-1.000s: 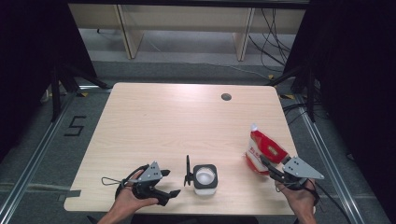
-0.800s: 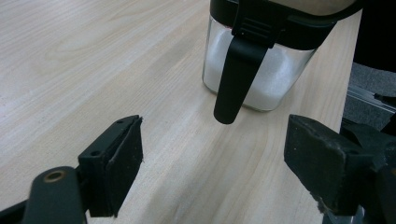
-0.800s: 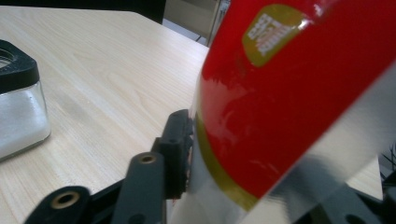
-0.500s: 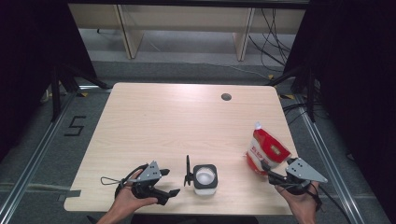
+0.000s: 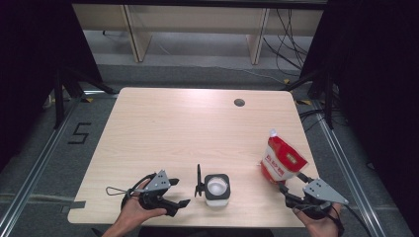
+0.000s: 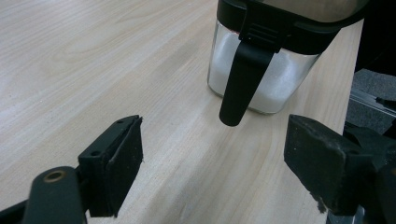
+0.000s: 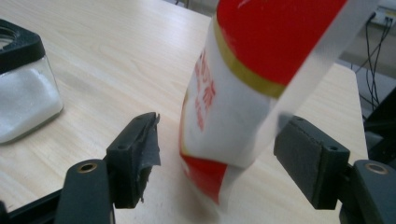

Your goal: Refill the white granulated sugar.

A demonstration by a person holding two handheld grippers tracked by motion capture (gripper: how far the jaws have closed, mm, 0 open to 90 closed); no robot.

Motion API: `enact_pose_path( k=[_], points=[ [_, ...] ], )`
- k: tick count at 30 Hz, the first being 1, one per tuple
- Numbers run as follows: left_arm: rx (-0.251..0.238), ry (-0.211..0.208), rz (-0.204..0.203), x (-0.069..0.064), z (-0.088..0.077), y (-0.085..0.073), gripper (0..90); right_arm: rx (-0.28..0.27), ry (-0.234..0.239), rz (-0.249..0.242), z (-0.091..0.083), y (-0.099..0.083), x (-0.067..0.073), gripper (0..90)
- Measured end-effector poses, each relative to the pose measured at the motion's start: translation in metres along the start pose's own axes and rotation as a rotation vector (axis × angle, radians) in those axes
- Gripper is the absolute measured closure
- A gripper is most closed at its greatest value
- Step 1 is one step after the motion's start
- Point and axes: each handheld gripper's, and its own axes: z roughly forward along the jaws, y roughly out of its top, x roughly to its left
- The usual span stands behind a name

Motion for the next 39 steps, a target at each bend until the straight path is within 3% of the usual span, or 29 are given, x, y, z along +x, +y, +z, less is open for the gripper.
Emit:
enact_pose_path(
  k=[3, 5, 6, 8, 9, 12, 13, 14, 15, 16, 19, 21, 25, 26, 27, 30, 31, 32, 38, 39],
  points=[
    [0.001, -0.013, -0.006, 0.001, 0.000, 0.000, 19.2, 0.037, -0.005, 0.044, -0.006, -0.003, 0.006, 32.2],
    [0.003, -0.012, -0.001, 0.001, 0.000, 0.000, 19.2, 0.050, -0.010, 0.043, -0.009, -0.003, 0.008, 32.9],
    [-0.007, 0.000, -0.003, 0.000, 0.000, 0.000, 19.2, 0.047, -0.007, 0.019, -0.009, -0.003, 0.007, 32.8],
    [0.003, -0.014, -0.005, 0.001, 0.000, 0.000, 19.2, 0.048, -0.017, 0.005, -0.011, -0.004, 0.009, 31.9],
    [0.000, -0.010, -0.003, 0.001, 0.000, 0.000, 19.3, 0.068, -0.009, 0.026, -0.013, -0.004, 0.012, 31.8],
    [-0.002, -0.012, 0.026, 0.003, 0.000, 0.001, 19.3, 0.074, -0.006, 0.004, -0.014, -0.006, 0.013, 31.4],
    [0.002, -0.010, 0.030, 0.003, -0.001, 0.001, 19.2, 0.097, 0.001, 0.026, -0.015, -0.006, 0.016, 30.5],
    [0.001, -0.006, 0.004, 0.002, -0.001, 0.000, 19.2, 0.092, -0.006, 0.003, -0.016, -0.007, 0.015, 30.3],
    [-0.002, -0.009, -0.006, 0.002, -0.001, 0.000, 19.3, 0.120, 0.006, 0.053, -0.018, -0.008, 0.021, 30.3],
    [-0.002, 0.001, 0.013, 0.002, -0.001, 0.001, 19.3, 0.103, 0.007, 0.002, -0.017, -0.008, 0.018, 30.1],
    [-0.003, 0.002, -0.006, 0.001, -0.001, 0.001, 19.3, 0.119, 0.022, 0.034, -0.019, -0.008, 0.024, 28.9],
    [-0.006, 0.002, -0.008, 0.001, -0.001, 0.001, 19.2, 0.099, 0.032, -0.007, -0.017, -0.008, 0.022, 27.6],
    [-0.025, 0.000, -0.007, 0.002, -0.001, 0.002, 19.3, 0.103, 0.056, 0.025, -0.016, -0.008, 0.027, 25.2],
    [-0.011, -0.004, 0.011, 0.004, -0.003, 0.003, 19.3, 0.109, 0.067, 0.028, -0.016, -0.008, 0.027, 24.9],
    [-0.015, 0.003, -0.004, 0.003, -0.002, 0.002, 19.2, 0.102, 0.072, 0.019, -0.015, -0.008, 0.027, 24.0],
    [-0.024, -0.002, 0.004, 0.000, -0.004, 0.005, 19.2, 0.110, 0.112, 0.000, -0.012, -0.008, 0.030, 22.6],
    [-0.023, -0.005, 0.000, 0.000, -0.005, 0.006, 19.2, 0.101, 0.103, -0.024, -0.012, -0.008, 0.030, 22.6],
    [-0.024, 0.002, 0.006, -0.001, -0.006, 0.007, 19.3, 0.110, 0.111, -0.013, -0.011, -0.008, 0.032, 22.7],
    [-0.045, -0.002, 0.008, -0.003, -0.009, 0.011, 19.3, 0.129, 0.144, -0.049, -0.007, -0.010, 0.036, 22.5],
    [-0.053, -0.012, 0.008, -0.003, -0.009, 0.012, 19.3, 0.140, 0.151, -0.033, -0.007, -0.010, 0.038, 22.5]
  ],
)
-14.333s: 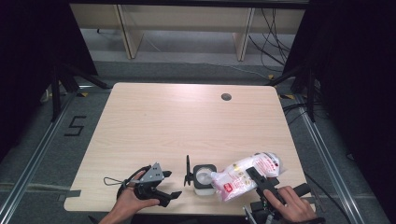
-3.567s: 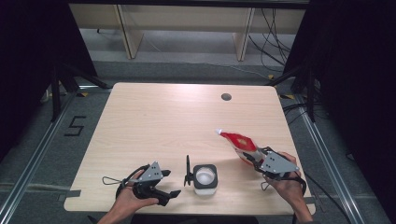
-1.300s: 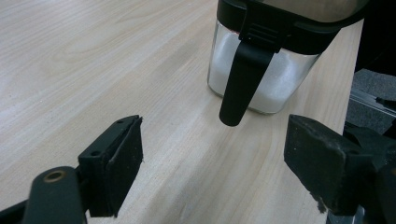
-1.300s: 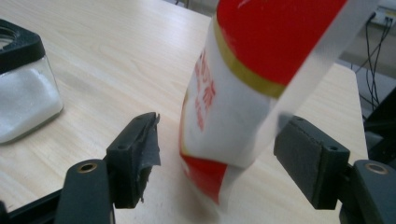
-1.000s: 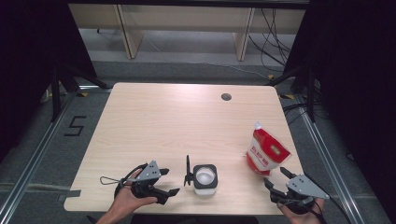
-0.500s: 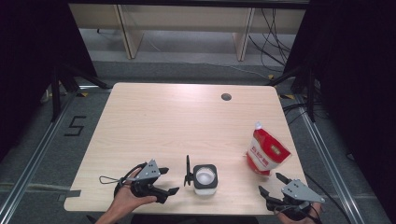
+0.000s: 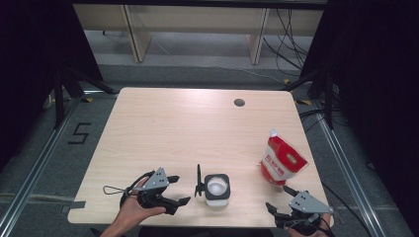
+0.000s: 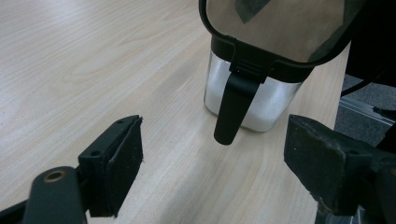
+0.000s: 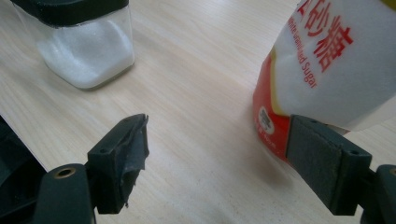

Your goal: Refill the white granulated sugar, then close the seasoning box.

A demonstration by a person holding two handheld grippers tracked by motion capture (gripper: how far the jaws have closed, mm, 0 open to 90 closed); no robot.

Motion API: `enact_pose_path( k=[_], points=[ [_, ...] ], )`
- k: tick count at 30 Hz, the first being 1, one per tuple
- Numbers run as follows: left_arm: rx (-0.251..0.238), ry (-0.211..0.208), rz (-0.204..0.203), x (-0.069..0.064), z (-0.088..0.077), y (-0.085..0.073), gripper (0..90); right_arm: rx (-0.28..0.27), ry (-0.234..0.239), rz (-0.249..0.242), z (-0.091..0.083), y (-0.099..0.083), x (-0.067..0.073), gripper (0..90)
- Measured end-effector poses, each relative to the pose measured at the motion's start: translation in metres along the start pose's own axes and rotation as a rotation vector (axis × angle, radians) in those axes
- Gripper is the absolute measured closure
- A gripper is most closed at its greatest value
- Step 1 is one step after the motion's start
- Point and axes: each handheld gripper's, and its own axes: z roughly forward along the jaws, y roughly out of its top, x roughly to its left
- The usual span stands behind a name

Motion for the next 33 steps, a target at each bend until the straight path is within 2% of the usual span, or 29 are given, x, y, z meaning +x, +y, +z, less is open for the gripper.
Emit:
enact_pose_path(
  k=[2, 5, 6, 7, 8, 10, 11, 13, 14, 15, 16, 17, 18, 19, 20, 21, 22, 23, 26, 27, 28, 29, 30, 31, 32, 33],
  points=[
    [-0.003, 0.006, -0.012, -0.001, -0.001, 0.001, 19.4, 0.000, -0.001, -0.019, 0.001, 0.000, -0.001, 22.4],
    [0.006, 0.006, 0.004, -0.001, -0.003, 0.003, 19.6, 0.006, 0.006, -0.017, 0.002, 0.000, 0.001, 22.5],
    [0.015, 0.014, 0.009, 0.000, -0.004, 0.004, 19.7, 0.011, 0.001, -0.001, 0.001, 0.000, 0.003, 22.5],
    [-0.003, -0.003, 0.003, -0.001, -0.003, 0.004, 19.7, 0.008, 0.001, -0.015, 0.002, 0.000, 0.002, 22.5],
    [-0.001, -0.002, 0.002, -0.001, -0.003, 0.005, 19.7, 0.001, -0.007, -0.033, 0.002, 0.000, 0.001, 22.5],
    [-0.011, -0.004, -0.004, -0.002, -0.003, 0.006, 20.2, 0.005, 0.003, -0.010, 0.002, 0.000, 0.002, 22.5],
    [-0.002, 0.000, -0.014, -0.003, -0.004, 0.007, 20.6, 0.005, 0.001, -0.013, 0.002, 0.000, 0.002, 22.4],
    [-0.008, -0.007, -0.003, -0.003, -0.004, 0.009, 21.1, 0.011, 0.004, -0.016, 0.002, 0.000, 0.002, 22.4],
    [-0.005, 0.002, -0.004, -0.004, -0.005, 0.009, 22.3, 0.009, 0.002, -0.029, 0.003, 0.000, 0.001, 22.4],
    [-0.015, -0.009, 0.004, -0.004, -0.005, 0.010, 23.5, 0.011, 0.005, -0.029, 0.003, 0.000, 0.001, 22.4],
    [-0.006, -0.008, 0.006, -0.004, -0.007, 0.012, 25.8, 0.013, 0.008, -0.025, 0.004, 0.000, 0.002, 22.4],
    [-0.004, -0.016, -0.014, -0.003, -0.007, 0.012, 27.9, 0.011, 0.005, -0.027, 0.004, 0.000, 0.002, 22.5],
    [-0.010, -0.038, -0.019, -0.002, -0.008, 0.013, 31.9, 0.013, 0.006, -0.012, 0.004, 0.000, 0.002, 22.5],
    [-0.010, -0.043, -0.023, -0.002, -0.009, 0.014, 36.9, 0.001, 0.013, -0.036, 0.006, 0.000, 0.001, 22.5],
    [-0.019, -0.049, -0.035, -0.002, -0.009, 0.014, 44.4, 0.007, 0.006, -0.033, 0.005, 0.000, 0.001, 22.6],
    [-0.024, -0.037, -0.037, -0.003, -0.010, 0.015, 48.7, 0.008, 0.005, -0.034, 0.005, 0.000, 0.000, 22.6],
    [-0.023, -0.032, -0.030, -0.003, -0.010, 0.016, 54.9, 0.007, 0.004, -0.035, 0.005, 0.000, 0.000, 22.6],
    [-0.033, -0.044, -0.022, -0.002, -0.010, 0.017, 58.6, 0.004, 0.004, -0.030, 0.005, 0.000, 0.000, 22.6],
    [-0.031, -0.025, -0.008, -0.004, -0.011, 0.020, 72.2, 0.008, 0.002, -0.033, 0.005, 0.001, 0.002, 22.7],
    [-0.038, -0.031, 0.013, -0.005, -0.012, 0.022, 75.6, 0.011, 0.003, -0.029, 0.005, 0.001, 0.002, 22.8],
    [-0.044, -0.028, 0.003, -0.006, -0.012, 0.023, 78.7, 0.013, 0.002, -0.025, 0.005, 0.001, 0.003, 23.0],
    [-0.050, -0.028, 0.037, -0.006, -0.012, 0.025, 81.2, 0.013, 0.002, -0.027, 0.006, 0.001, 0.003, 23.1],
    [-0.055, -0.027, 0.020, -0.008, -0.012, 0.026, 84.2, 0.012, 0.001, -0.028, 0.006, 0.001, 0.003, 23.2],
    [-0.053, -0.023, 0.025, -0.010, -0.012, 0.028, 85.5, 0.013, 0.001, -0.028, 0.006, 0.001, 0.003, 23.2],
    [-0.057, -0.033, 0.051, -0.009, -0.012, 0.031, 87.2, 0.013, 0.002, -0.026, 0.006, 0.001, 0.003, 23.2],
    [-0.062, -0.026, 0.037, -0.011, -0.012, 0.033, 88.5, 0.014, 0.003, -0.025, 0.006, 0.001, 0.003, 23.2]
  ],
)
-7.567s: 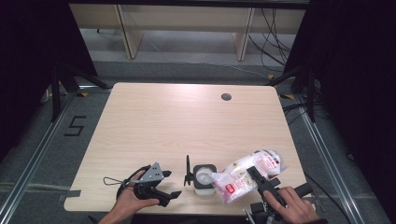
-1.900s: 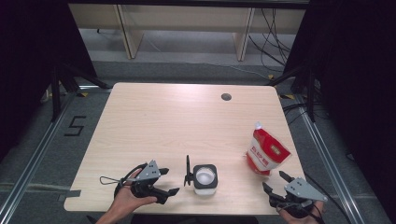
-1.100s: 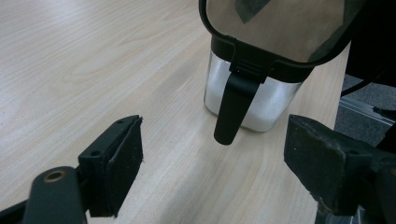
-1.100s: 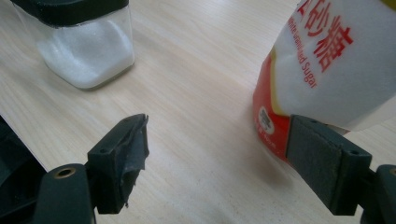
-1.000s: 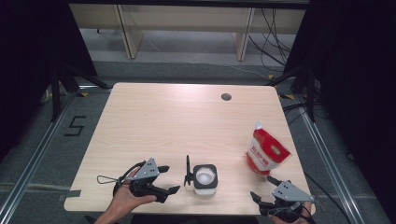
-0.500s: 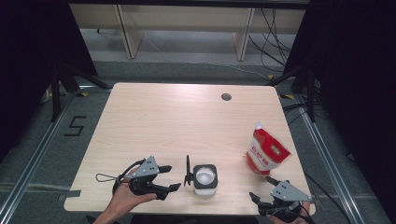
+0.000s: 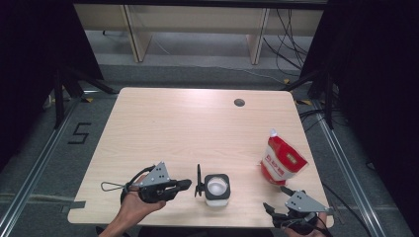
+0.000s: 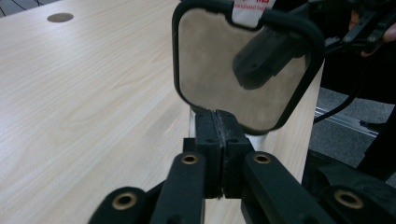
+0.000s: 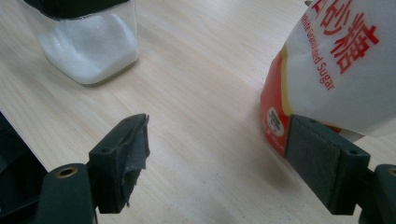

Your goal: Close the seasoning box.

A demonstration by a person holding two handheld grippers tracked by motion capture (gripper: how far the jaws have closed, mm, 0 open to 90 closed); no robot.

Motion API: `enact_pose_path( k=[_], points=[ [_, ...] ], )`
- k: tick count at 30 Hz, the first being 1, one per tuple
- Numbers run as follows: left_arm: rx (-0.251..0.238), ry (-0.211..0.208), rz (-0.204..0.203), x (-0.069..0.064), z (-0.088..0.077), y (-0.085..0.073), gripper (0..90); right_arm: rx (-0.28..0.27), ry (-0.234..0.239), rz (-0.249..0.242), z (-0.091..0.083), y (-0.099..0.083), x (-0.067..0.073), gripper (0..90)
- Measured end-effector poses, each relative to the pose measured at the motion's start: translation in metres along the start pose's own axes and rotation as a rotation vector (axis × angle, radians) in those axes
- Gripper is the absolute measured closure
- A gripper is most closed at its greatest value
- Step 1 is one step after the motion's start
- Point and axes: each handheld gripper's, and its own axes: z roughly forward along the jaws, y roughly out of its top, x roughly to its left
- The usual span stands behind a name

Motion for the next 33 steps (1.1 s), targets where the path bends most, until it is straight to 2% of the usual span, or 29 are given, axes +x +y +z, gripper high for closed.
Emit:
enact_pose_path(
  k=[1, 3, 4, 5, 7, 9, 10, 11, 13, 14, 16, 18, 19, 20, 22, 23, 27, 33],
  points=[
    [0.002, -0.006, 0.015, 0.000, 0.001, 0.002, 89.1, 0.000, 0.001, 0.002, 0.000, 0.000, 0.000, 23.2],
    [0.000, -0.010, 0.011, -0.002, 0.003, 0.004, 89.2, -0.004, 0.000, -0.010, 0.000, 0.000, 0.000, 23.2],
    [-0.007, -0.019, 0.026, -0.002, 0.004, 0.006, 89.3, -0.005, 0.000, -0.014, 0.000, 0.001, -0.001, 23.3],
    [-0.002, -0.018, 0.018, -0.003, 0.004, 0.007, 89.3, -0.005, 0.001, -0.016, 0.000, 0.001, -0.001, 23.3],
    [-0.005, -0.023, 0.030, -0.005, 0.006, 0.010, 89.3, -0.004, 0.003, -0.012, 0.000, 0.001, 0.000, 23.4],
    [-0.004, -0.019, 0.030, -0.006, 0.006, 0.012, 89.3, -0.003, 0.000, 0.003, 0.000, 0.000, 0.000, 23.4],
    [-0.004, -0.015, 0.032, -0.007, 0.006, 0.014, 89.3, -0.007, 0.000, -0.005, 0.000, 0.000, 0.000, 23.3],
    [-0.009, -0.017, 0.050, -0.006, 0.006, 0.015, 89.2, -0.008, 0.001, -0.009, 0.000, 0.001, -0.001, 23.3],
    [-0.010, -0.012, 0.046, -0.006, 0.006, 0.016, 89.2, -0.003, 0.001, 0.001, 0.000, 0.000, 0.000, 23.3],
    [-0.005, -0.010, 0.057, -0.005, 0.006, 0.018, 89.2, -0.004, 0.002, -0.011, 0.000, 0.000, 0.000, 23.3],
    [-0.012, -0.013, 0.054, -0.006, 0.007, 0.018, 89.2, -0.004, 0.001, -0.020, 0.001, 0.001, -0.001, 23.3],
    [-0.005, -0.009, 0.044, -0.008, 0.009, 0.019, 89.2, -0.001, -0.001, 0.002, 0.000, 0.001, 0.001, 23.3],
    [-0.003, -0.011, 0.060, -0.007, 0.009, 0.020, 89.2, -0.001, 0.000, 0.005, 0.000, 0.001, 0.001, 23.3],
    [-0.003, -0.016, 0.065, -0.007, 0.011, 0.020, 89.1, -0.006, -0.005, -0.013, 0.000, 0.001, -0.001, 23.3],
    [-0.002, -0.023, 0.062, -0.009, 0.015, 0.022, 89.1, -0.006, -0.003, -0.015, 0.000, 0.001, -0.001, 23.3],
    [0.006, -0.022, 0.072, -0.010, 0.016, 0.023, 89.1, -0.006, -0.005, -0.015, 0.000, 0.001, -0.001, 23.3],
    [0.014, -0.039, 0.075, -0.014, 0.024, 0.023, 89.1, -0.004, -0.001, 0.006, 0.000, 0.001, 0.001, 23.3],
    [0.027, -0.048, 0.076, -0.017, 0.032, 0.025, 88.9, -0.003, -0.003, 0.002, -0.001, 0.001, 0.000, 23.4]
  ],
)
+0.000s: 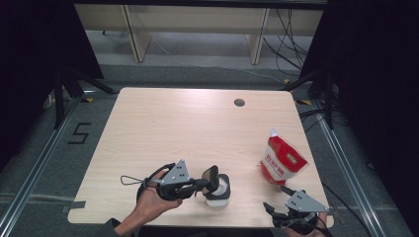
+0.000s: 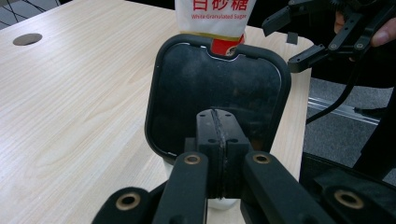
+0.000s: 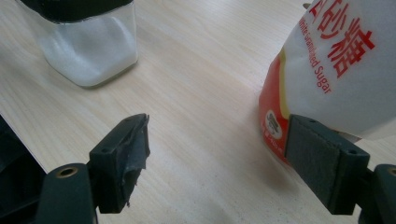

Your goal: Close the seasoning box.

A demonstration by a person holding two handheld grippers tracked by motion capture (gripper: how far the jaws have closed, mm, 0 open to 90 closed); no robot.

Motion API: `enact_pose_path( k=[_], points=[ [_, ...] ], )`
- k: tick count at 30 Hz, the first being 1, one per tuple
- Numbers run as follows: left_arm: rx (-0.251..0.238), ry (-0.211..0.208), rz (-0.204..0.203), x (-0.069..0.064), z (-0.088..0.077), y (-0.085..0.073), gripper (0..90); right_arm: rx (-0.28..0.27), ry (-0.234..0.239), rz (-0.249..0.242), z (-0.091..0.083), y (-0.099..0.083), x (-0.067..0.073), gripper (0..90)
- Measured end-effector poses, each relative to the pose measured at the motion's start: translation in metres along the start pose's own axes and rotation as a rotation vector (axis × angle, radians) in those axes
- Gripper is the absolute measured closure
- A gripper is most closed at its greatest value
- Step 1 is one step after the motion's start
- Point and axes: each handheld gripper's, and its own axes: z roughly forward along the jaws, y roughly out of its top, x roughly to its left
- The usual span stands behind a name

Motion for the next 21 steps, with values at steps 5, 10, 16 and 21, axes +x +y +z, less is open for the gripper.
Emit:
enact_pose_path(
  k=[5, 10, 16, 21],
  points=[
    [0.016, -0.004, 0.002, -0.001, 0.006, 0.000, 88.6, -0.003, 0.000, -0.015, 0.000, 0.000, -0.001, 23.4],
    [0.031, -0.014, 0.014, -0.001, 0.012, -0.001, 88.1, -0.004, 0.000, -0.017, 0.001, 0.000, -0.001, 23.4],
    [0.044, -0.023, 0.014, -0.003, 0.019, -0.003, 87.7, -0.001, -0.001, -0.005, 0.000, 0.000, 0.000, 23.4],
    [0.045, -0.019, 0.006, -0.003, 0.019, -0.003, 85.8, -0.005, 0.000, -0.023, 0.001, 0.000, -0.001, 23.5]
  ],
)
